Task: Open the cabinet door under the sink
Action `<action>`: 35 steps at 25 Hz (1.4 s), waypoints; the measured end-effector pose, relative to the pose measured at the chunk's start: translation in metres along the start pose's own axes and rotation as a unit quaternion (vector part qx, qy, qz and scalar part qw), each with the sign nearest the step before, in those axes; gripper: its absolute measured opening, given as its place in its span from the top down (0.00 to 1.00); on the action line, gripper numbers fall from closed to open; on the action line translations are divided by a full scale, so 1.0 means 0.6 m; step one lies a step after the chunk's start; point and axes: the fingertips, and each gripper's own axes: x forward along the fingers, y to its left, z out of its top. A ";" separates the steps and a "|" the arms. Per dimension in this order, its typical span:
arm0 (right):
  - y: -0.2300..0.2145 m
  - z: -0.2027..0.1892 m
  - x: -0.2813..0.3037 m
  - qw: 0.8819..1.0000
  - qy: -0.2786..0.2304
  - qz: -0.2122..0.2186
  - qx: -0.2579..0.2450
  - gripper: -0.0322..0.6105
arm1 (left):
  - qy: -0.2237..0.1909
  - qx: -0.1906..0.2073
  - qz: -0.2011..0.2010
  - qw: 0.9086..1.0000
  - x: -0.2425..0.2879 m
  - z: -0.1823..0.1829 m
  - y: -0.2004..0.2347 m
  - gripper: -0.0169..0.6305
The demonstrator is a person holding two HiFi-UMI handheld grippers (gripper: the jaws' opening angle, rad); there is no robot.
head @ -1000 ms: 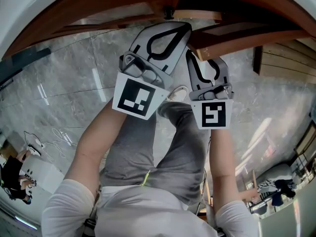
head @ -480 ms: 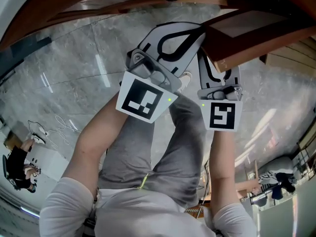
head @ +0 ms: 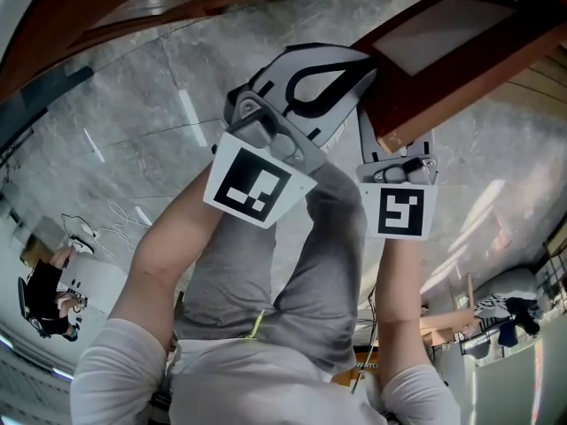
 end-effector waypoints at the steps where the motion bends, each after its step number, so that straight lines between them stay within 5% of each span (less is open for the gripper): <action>1: -0.002 -0.003 -0.005 1.000 -0.001 -0.003 0.013 0.81 | 0.001 -0.003 -0.004 1.000 0.002 0.001 -0.007 0.97; 15: -0.041 -0.081 -0.127 0.985 0.032 -0.069 0.153 0.79 | 0.030 -0.013 -0.077 0.996 0.048 0.008 -0.135 0.97; 35: -0.106 -0.095 -0.276 0.978 0.015 -0.133 0.158 0.79 | 0.038 -0.034 -0.119 0.992 0.123 0.069 -0.253 0.96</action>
